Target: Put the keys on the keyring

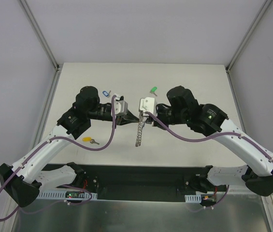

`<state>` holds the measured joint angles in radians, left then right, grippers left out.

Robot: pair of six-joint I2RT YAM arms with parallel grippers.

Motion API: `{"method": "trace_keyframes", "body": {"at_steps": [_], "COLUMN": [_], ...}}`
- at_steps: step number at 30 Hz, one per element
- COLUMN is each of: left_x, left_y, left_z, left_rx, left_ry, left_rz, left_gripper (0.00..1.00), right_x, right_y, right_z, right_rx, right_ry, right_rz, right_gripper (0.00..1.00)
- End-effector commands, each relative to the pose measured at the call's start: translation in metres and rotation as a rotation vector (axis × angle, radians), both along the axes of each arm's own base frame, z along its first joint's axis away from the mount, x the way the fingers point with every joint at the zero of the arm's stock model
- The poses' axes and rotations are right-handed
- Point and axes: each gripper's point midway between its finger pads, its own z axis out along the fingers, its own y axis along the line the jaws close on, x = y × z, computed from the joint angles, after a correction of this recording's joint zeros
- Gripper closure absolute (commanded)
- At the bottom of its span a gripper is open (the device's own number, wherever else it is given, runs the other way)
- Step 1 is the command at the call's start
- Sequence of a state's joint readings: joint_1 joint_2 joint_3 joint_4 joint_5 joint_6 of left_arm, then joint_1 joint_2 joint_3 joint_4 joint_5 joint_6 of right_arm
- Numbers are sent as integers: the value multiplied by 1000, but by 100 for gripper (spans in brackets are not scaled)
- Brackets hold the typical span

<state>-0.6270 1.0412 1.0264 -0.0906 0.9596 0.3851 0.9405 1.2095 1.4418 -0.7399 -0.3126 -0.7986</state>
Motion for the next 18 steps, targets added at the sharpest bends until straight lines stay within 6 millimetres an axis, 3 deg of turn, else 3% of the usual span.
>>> {"method": "trace_keyframes", "body": {"at_steps": [1,18], "left_x": [-3,0], "left_y": [2,0], "left_z": [25,22], "left_rx": [-60,-54], "left_ry": [-75,-52], "left_rz": [-14,-5], "left_gripper": [100,100], "right_x": [8,5], "right_y": [3,5], "right_z": [24,37], "right_rx": [39,79], "right_ry": [-87,-128], "right_rz": [-19,-11], "right_gripper": [99,99]}}
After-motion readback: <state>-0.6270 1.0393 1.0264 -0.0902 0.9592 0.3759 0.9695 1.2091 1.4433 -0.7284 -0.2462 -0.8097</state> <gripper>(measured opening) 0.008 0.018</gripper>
